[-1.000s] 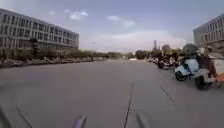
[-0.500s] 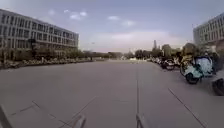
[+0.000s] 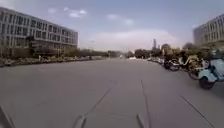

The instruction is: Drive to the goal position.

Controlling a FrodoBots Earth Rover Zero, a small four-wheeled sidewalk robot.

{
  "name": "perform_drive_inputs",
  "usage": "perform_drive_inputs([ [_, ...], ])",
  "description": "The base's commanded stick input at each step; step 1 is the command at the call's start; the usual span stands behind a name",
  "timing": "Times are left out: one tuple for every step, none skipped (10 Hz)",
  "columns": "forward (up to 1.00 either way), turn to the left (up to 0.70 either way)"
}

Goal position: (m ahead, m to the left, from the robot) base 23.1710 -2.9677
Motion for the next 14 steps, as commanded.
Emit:
perform_drive_inputs([
  [1.0, -0.27],
  [1.0, -0.27],
  [1.0, -0.27],
  [1.0, -0.23],
  [1.0, -0.03],
  [1.0, 0.0],
  [1.0, 0.0],
  [1.0, 0.0],
  [1.0, 0.0],
  [1.0, 0.0],
  [1.0, 0.0],
  [1.0, 0.0],
  [1.0, 0.0],
  [1.0, 0.0],
])
